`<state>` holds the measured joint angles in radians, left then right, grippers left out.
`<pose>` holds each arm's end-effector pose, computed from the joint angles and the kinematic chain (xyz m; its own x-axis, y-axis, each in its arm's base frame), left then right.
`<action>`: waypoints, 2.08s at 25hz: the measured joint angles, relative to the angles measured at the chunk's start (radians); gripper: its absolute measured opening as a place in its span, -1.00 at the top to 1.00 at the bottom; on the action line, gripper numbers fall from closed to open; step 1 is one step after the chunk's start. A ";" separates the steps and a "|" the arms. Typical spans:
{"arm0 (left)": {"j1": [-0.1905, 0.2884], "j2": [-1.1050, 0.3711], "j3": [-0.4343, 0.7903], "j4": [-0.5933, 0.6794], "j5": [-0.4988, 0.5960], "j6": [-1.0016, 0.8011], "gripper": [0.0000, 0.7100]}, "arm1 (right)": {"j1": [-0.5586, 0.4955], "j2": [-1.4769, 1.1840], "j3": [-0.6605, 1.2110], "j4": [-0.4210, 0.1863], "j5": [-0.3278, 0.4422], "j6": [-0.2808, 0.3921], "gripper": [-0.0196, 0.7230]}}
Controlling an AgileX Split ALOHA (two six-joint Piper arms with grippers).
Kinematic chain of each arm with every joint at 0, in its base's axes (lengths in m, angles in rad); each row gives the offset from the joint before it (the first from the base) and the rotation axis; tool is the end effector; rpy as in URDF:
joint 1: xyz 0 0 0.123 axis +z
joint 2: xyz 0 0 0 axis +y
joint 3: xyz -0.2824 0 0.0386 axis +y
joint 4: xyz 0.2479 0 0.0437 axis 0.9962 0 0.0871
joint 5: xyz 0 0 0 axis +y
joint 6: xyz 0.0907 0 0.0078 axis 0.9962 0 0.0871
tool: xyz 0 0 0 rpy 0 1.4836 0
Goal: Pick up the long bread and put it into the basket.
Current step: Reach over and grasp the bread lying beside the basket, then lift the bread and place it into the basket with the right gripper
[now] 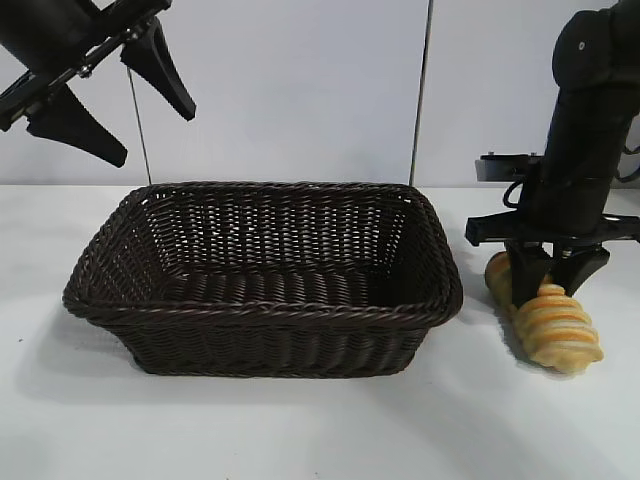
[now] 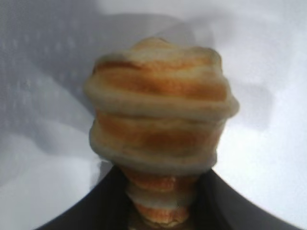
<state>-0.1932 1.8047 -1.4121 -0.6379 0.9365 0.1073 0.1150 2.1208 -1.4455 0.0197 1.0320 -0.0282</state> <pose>0.3669 -0.1163 0.2619 -0.9589 -0.0823 -0.2715 0.0817 0.8364 -0.5420 0.3939 0.0471 0.1318 -0.9900 -0.1326 0.0489 -0.1318 0.9911 0.0178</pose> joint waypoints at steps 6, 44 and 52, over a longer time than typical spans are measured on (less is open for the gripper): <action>0.000 0.000 0.000 0.000 0.002 0.000 -0.52 | 0.000 -0.046 0.001 0.000 0.024 0.000 0.29; 0.000 0.000 0.000 0.000 0.002 0.000 -0.52 | 0.170 -0.173 -0.293 0.147 0.190 -0.047 0.29; 0.000 0.000 0.000 0.000 0.002 0.000 -0.52 | 0.352 -0.172 -0.294 0.150 0.096 -0.090 0.29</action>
<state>-0.1932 1.8047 -1.4121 -0.6379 0.9384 0.1073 0.4670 1.9492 -1.7395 0.1697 1.1275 -0.1179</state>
